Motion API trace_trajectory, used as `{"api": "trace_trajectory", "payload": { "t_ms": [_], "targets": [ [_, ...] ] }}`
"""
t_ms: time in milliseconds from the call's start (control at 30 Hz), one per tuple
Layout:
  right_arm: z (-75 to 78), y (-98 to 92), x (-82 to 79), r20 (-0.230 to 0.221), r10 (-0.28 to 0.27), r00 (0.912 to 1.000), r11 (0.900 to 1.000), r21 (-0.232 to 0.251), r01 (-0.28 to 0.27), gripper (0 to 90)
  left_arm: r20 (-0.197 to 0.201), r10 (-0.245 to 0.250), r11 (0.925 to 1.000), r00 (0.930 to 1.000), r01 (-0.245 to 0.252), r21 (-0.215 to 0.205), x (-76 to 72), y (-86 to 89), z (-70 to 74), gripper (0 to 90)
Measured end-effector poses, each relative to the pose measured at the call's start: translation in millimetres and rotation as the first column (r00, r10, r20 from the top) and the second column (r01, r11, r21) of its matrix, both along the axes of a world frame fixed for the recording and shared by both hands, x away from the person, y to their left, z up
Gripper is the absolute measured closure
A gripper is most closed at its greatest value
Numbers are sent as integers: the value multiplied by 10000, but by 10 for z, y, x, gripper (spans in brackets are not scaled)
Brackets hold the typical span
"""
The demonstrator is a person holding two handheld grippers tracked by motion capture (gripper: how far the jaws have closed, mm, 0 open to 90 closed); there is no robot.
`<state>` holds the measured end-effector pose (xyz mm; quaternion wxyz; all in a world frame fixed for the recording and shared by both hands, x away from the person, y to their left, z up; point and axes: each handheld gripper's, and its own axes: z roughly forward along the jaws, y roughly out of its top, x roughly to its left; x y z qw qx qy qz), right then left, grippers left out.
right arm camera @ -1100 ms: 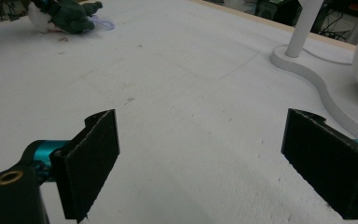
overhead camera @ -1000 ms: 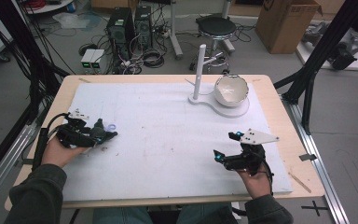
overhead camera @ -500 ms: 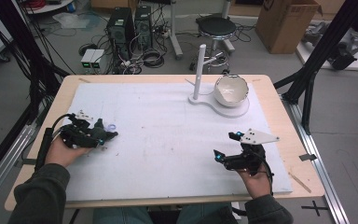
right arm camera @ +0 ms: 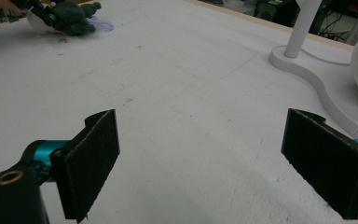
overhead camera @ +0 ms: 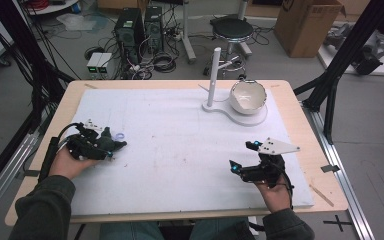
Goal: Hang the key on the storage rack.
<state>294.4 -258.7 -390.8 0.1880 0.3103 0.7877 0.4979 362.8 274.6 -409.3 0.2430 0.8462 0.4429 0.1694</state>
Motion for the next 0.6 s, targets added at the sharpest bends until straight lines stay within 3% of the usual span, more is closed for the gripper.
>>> {"api": "trace_trajectory", "payload": {
  "t_ms": [67, 333, 500, 600],
  "targets": [
    [0, 1, -1, 14, 1, 10000, 10000, -10, -1, 106, 102, 13, 9995, 9999, -16, 315, -2, -20, -19, 323],
    [2, -13, -9, -86, -63, 9999, 10000, 71, 63, 106, 214, 29, 9994, 9998, -36, 332, -14, -11, -11, 410],
    [-1, -14, -6, -66, -54, 10000, 10000, 49, 54, 105, 476, 286, 9994, 9985, -277, -204, -57, 53, -36, 443],
    [-2, -16, 1, -24, -74, 10000, 10000, 62, 74, 106, 551, 275, 9994, 9981, -264, -217, -73, 62, -31, 452]
  ]
}}
